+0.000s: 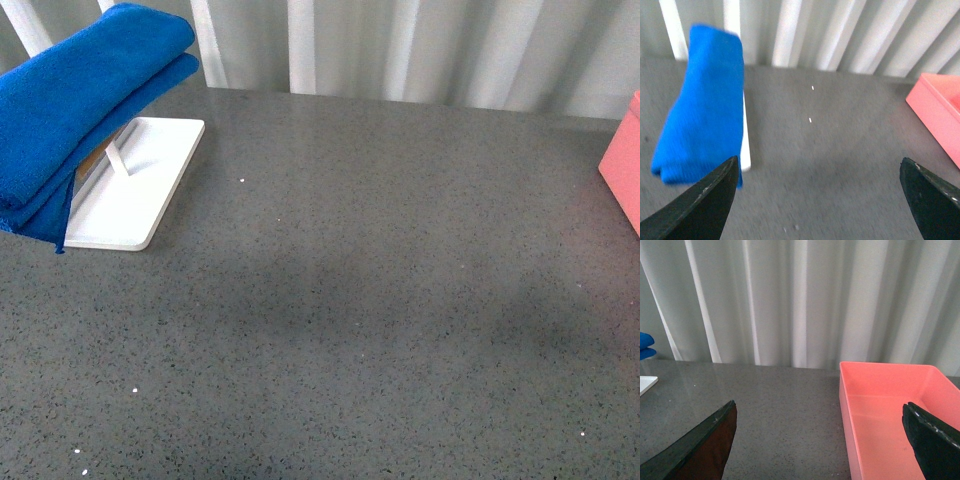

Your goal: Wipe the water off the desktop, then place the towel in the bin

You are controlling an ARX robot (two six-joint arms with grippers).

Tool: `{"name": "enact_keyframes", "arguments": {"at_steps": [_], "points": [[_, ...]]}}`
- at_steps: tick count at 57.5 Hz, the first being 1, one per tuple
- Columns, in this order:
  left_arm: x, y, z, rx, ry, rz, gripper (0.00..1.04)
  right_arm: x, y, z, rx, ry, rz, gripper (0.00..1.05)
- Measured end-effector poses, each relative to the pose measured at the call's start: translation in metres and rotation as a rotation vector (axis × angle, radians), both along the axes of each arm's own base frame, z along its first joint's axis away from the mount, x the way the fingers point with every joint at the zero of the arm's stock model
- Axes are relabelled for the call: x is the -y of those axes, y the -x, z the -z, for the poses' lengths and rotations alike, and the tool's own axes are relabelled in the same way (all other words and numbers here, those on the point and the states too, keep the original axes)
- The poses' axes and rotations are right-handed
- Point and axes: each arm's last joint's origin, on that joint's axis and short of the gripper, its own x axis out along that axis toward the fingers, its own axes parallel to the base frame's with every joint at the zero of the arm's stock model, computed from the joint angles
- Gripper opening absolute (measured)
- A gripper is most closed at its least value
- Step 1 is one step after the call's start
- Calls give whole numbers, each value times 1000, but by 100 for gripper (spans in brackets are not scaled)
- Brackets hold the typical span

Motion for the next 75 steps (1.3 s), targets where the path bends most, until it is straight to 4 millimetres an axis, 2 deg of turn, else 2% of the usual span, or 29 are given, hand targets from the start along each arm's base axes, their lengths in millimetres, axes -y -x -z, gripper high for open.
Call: {"name": "enact_keyframes", "arguments": {"at_steps": [4, 7, 12, 19, 24, 30, 38, 45, 62, 75], "points": [[4, -29, -22, 53, -36, -7, 98, 0, 0, 0, 0, 0, 0, 98], [11, -67, -40, 67, -75, 6, 98, 0, 0, 0, 0, 0, 0, 98], [19, -129, -48, -15, -166, 23, 98, 0, 0, 0, 0, 0, 0, 98], [22, -196, -45, -115, -282, -4, 98, 0, 0, 0, 0, 0, 0, 98], [20, -245, -32, -216, -331, -38, 98, 0, 0, 0, 0, 0, 0, 98], [17, -284, -16, -282, -344, -65, 98, 0, 0, 0, 0, 0, 0, 98], [11, -308, -2, -324, -373, -134, 98, 0, 0, 0, 0, 0, 0, 98], [5, -319, 4, -345, -358, -167, 98, 0, 0, 0, 0, 0, 0, 98], [-9, -322, 12, -351, -357, -209, 98, 0, 0, 0, 0, 0, 0, 98], [-12, -320, 35, -387, -369, -207, 98, 0, 0, 0, 0, 0, 0, 98]]}}
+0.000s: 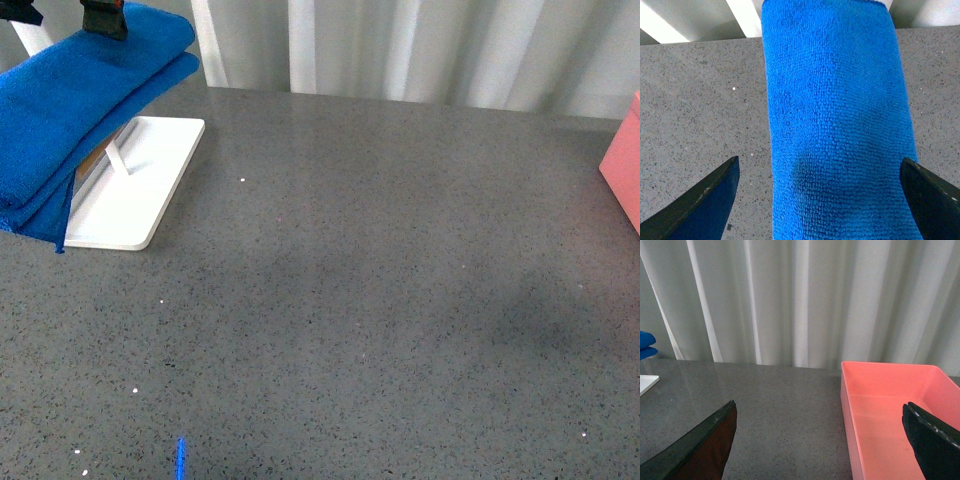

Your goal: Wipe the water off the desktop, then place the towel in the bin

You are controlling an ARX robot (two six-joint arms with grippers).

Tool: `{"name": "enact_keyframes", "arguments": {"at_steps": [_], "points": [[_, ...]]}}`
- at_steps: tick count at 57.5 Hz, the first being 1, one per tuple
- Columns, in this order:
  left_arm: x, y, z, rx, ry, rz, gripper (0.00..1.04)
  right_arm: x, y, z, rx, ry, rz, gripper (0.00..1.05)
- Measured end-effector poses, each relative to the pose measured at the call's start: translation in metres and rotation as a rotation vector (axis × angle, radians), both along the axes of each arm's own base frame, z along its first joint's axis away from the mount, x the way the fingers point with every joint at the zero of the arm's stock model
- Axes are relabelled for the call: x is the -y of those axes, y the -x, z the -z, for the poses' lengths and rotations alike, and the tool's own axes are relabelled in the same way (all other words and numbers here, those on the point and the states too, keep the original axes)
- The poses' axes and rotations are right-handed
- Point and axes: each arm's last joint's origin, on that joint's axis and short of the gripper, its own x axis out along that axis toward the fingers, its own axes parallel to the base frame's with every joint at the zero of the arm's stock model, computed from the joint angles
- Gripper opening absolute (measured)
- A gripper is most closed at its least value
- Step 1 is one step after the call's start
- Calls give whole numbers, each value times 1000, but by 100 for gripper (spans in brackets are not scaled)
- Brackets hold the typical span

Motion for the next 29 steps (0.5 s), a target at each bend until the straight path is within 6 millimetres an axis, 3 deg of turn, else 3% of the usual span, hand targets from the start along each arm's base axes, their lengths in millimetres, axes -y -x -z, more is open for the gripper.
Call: {"name": "enact_keyframes", "arguments": {"at_steps": [24, 29], "points": [[0, 3, 19, -8, 1, -2, 98, 0, 0, 0, 0, 0, 0, 98], [0, 4, 20, -5, 0, 1, 84, 0, 0, 0, 0, 0, 0, 98]]}}
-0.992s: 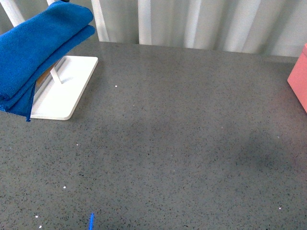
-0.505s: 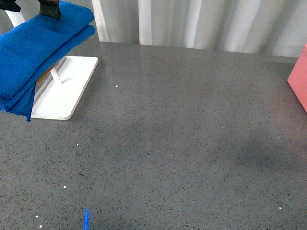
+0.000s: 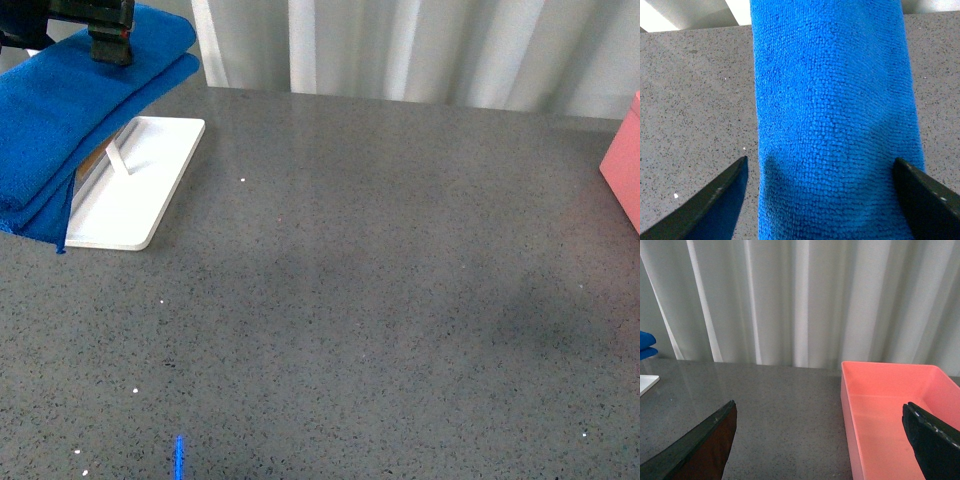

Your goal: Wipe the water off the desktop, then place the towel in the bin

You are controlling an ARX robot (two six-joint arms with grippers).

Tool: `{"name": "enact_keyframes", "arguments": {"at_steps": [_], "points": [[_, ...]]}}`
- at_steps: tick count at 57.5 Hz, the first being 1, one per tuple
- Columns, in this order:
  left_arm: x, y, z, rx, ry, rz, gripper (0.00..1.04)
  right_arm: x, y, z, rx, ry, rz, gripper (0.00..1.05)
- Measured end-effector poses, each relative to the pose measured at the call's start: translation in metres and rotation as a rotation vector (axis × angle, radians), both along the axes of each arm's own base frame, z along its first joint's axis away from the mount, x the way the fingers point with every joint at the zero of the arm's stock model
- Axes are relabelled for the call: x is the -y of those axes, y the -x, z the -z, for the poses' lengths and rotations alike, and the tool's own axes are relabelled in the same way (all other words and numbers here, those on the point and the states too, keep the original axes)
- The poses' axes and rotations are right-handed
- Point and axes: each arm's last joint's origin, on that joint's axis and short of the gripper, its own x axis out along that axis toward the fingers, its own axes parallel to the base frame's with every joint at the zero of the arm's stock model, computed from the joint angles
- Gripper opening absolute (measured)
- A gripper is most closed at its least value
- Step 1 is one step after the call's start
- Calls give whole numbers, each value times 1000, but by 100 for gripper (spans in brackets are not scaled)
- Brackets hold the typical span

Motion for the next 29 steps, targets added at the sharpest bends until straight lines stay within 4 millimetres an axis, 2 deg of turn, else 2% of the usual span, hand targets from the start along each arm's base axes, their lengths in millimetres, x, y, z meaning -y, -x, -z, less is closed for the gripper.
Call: {"name": "enact_keyframes", "arguments": {"at_steps": [10, 13, 18, 21, 29], "points": [[0, 1, 2, -2, -1, 1, 57, 0, 0, 0, 0, 0, 0, 98], [1, 1, 3, -3, -1, 2, 45, 0, 0, 0, 0, 0, 0, 98], [1, 1, 3, -4, -3, 2, 32, 0, 0, 0, 0, 0, 0, 98], [1, 2, 1, 0, -9, 7, 21, 0, 0, 0, 0, 0, 0, 98], [1, 3, -4, 1, -13, 12, 6, 0, 0, 0, 0, 0, 0, 98]]}}
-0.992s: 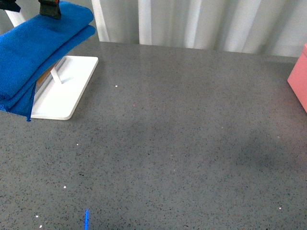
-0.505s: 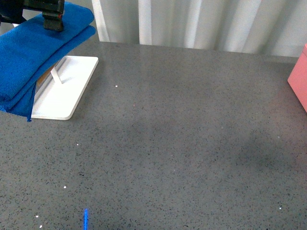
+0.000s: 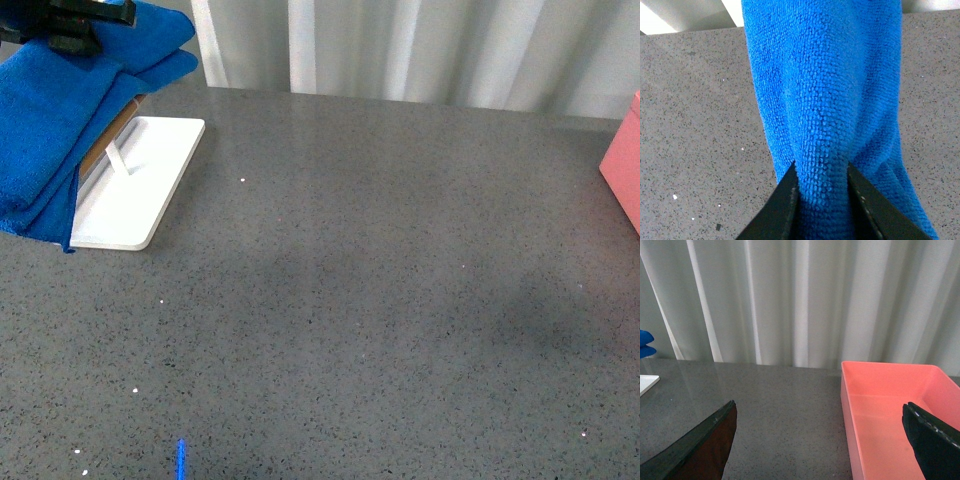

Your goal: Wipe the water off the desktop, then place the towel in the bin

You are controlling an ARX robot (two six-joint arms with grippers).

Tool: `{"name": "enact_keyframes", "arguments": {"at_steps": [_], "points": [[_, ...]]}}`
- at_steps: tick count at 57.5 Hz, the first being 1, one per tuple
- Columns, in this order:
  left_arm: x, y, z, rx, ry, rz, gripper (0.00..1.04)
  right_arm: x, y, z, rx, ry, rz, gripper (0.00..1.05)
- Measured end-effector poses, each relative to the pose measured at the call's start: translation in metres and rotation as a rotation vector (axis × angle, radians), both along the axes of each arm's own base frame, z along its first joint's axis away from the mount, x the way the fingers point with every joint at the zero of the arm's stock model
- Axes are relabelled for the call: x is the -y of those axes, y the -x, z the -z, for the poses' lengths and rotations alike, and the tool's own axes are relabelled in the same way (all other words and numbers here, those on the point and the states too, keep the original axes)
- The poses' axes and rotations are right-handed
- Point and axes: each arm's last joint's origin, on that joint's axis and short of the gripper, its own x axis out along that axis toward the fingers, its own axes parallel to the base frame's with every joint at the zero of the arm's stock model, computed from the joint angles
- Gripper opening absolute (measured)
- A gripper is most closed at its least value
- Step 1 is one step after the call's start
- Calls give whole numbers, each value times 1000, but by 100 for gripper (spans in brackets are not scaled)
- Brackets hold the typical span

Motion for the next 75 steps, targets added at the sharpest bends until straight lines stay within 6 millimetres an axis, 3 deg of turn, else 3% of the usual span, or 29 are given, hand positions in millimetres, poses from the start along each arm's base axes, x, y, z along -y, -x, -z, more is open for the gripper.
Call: {"name": "enact_keyframes", "arguments": {"at_steps": [15, 31, 39, 46, 58, 65, 75], "points": [[-5, 4, -15, 11, -5, 3, 5, 0, 0, 0, 0, 0, 0, 98], [-11, 6, -72, 133, -17, 16, 5, 0, 0, 0, 0, 0, 0, 98], [-2, 11, -101, 202, 8, 49, 5, 0, 0, 0, 0, 0, 0, 98], [26, 22, -126, 276, 59, 119, 5, 0, 0, 0, 0, 0, 0, 98], [102, 61, -148, 348, 216, 316, 5, 0, 0, 0, 0, 0, 0, 98], [151, 93, -145, 344, 335, 446, 5, 0, 0, 0, 0, 0, 0, 98], [194, 124, -123, 303, 452, 518, 5, 0, 0, 0, 0, 0, 0, 98]]}}
